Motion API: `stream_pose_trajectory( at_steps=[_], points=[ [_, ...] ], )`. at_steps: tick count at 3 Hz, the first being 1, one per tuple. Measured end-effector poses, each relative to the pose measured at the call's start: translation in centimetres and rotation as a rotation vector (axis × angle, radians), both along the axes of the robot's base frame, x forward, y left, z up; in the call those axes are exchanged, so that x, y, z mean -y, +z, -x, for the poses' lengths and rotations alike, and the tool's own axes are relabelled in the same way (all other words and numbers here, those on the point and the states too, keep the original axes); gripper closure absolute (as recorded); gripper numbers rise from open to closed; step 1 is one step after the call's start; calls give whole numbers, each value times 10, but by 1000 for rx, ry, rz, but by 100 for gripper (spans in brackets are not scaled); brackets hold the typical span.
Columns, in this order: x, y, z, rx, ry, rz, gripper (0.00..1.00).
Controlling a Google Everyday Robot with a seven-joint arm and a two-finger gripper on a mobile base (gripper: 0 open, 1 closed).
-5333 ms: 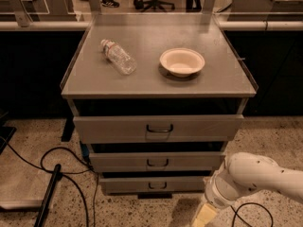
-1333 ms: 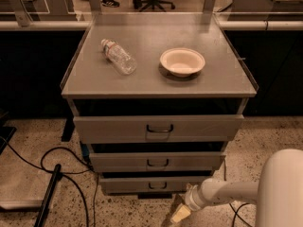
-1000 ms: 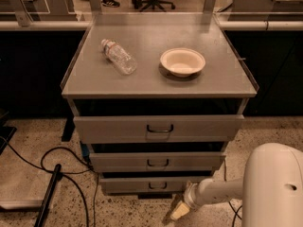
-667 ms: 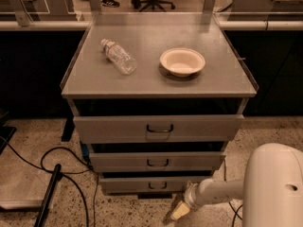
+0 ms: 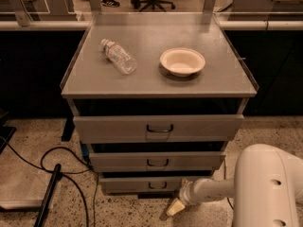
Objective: Open bottom drawer
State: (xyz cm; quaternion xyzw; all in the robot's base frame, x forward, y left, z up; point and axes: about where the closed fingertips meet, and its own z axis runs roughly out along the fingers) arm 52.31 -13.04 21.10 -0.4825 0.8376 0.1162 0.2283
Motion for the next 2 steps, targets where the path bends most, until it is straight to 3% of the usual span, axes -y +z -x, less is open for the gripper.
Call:
stream_pose_trajectory(
  at_steps=[2],
  points=[
    [-13, -17, -31, 46, 10, 9, 0]
  ],
)
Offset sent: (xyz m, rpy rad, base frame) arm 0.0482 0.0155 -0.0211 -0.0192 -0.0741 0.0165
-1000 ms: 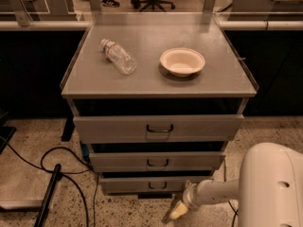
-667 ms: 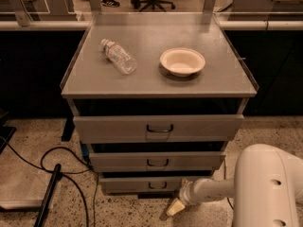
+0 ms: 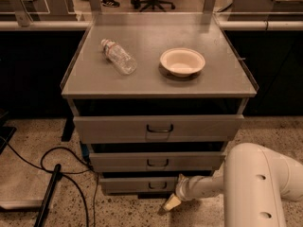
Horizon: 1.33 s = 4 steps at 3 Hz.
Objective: Open bottom drawer
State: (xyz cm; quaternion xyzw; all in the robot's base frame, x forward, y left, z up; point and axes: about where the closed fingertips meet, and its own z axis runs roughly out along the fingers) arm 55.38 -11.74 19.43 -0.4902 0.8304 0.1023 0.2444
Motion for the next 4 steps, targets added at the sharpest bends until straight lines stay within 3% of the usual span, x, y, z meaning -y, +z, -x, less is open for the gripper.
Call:
stream_pose_trajectory(
  at_steps=[1, 4],
  points=[
    [-3, -1, -8, 17, 15, 7, 0],
    [6, -30, -13, -22, 73, 107, 0]
  ],
)
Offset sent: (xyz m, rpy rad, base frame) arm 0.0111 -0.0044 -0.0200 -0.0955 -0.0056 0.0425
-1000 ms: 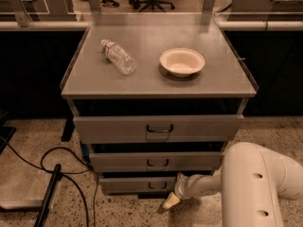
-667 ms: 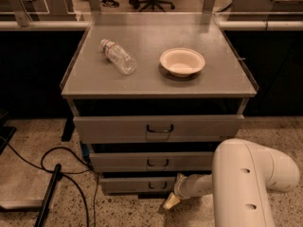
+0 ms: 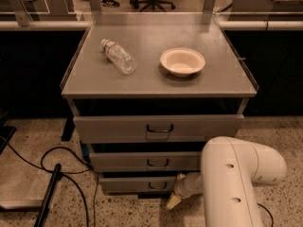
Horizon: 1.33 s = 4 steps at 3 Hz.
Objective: Open bottom drawer
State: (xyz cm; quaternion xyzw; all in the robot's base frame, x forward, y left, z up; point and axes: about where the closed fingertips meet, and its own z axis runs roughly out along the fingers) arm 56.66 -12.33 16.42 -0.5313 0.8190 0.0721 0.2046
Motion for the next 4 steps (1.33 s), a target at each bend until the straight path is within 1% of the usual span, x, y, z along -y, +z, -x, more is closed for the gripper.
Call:
stream_pose_trajectory(
  at_steps=[1, 2, 4],
  points=[
    [14, 3, 30, -71, -11, 10, 0],
    [29, 24, 79, -137, -40, -26, 0],
    [29, 24, 79, -137, -40, -26, 0]
  ],
)
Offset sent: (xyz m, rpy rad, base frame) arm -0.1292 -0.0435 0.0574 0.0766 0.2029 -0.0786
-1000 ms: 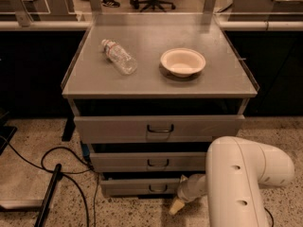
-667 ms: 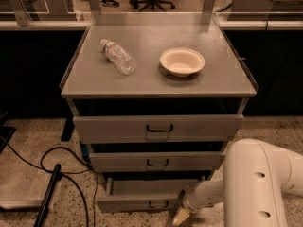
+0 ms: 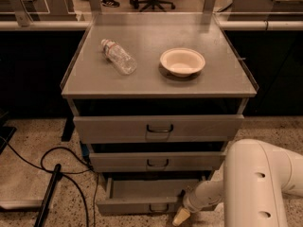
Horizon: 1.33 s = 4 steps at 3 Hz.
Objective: Open bottom drawer
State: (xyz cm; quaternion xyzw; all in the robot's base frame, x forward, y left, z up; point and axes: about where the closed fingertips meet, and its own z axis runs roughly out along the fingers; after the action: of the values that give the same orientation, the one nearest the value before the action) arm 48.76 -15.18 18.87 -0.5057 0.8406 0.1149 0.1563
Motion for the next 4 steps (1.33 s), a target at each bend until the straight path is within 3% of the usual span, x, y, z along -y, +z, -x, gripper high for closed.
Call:
stream_pose_trajectory(
  at_steps=[2, 4],
  points=[
    [1, -11, 49, -109, 39, 68, 0],
    [4, 7, 105, -192, 49, 64, 0]
  ],
)
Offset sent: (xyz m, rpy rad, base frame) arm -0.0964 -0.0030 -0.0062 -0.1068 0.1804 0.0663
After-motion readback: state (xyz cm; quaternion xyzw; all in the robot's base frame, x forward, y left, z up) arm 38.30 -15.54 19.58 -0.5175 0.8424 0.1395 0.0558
